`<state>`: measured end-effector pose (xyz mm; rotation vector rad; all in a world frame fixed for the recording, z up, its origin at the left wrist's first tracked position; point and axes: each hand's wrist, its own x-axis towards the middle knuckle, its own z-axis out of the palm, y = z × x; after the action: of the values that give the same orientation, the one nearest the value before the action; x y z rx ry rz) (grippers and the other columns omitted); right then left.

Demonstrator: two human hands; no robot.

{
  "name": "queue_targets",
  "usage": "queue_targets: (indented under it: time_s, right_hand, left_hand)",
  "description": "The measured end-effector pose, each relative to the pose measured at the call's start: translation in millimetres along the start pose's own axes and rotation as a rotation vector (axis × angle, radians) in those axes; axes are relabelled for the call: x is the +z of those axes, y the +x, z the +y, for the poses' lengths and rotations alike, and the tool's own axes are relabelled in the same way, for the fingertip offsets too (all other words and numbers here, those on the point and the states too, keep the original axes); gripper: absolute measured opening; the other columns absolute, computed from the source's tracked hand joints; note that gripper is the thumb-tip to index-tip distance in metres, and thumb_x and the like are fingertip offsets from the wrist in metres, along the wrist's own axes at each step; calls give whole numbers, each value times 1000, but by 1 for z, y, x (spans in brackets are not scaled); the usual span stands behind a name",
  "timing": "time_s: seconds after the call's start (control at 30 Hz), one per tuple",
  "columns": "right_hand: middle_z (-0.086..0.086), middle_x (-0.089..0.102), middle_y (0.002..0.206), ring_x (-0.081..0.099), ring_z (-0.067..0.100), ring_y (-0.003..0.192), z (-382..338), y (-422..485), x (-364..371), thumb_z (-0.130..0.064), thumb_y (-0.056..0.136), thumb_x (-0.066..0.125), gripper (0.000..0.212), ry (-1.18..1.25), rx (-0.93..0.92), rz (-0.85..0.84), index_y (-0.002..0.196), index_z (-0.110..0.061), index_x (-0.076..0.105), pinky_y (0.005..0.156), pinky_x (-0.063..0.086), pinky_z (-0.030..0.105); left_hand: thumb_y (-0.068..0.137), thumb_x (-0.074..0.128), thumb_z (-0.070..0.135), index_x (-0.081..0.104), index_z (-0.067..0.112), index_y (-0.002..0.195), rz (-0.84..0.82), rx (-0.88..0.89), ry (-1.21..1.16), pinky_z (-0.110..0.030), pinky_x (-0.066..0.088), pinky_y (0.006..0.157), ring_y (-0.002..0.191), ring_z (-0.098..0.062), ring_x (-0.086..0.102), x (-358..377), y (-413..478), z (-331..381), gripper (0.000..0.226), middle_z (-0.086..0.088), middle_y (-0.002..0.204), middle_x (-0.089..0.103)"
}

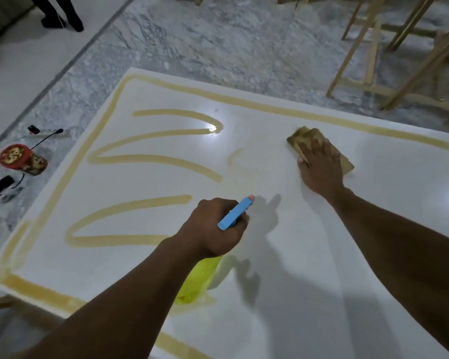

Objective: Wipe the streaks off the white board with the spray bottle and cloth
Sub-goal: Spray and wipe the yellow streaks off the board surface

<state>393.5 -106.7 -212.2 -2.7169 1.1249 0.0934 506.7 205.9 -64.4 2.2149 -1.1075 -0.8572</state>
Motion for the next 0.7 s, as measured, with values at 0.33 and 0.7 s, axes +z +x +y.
queue_targets:
  time_s: [0.33,0.7]
  right_hand:
    - [3,22,166,14,33,154,-142,-186,40,-40,92,29,63,169,-199,-72,155,-36,32,121,14,56]
    - [0,68,126,63,16,111,-270,-297,-21,-29,105,44,26,1527,396,-474,122,-32,64,94,50,35]
  left_hand:
    - [99,58,33,60,8,77,48,-18,29,-52,58,68,63,-31,70,-31,-50,-25,33,-14,69,66]
    - [94,61,33,62,8,76,65,-83,-30,-52,61,65,64,-37,68,-61,-164,-84,30,-10,58,58]
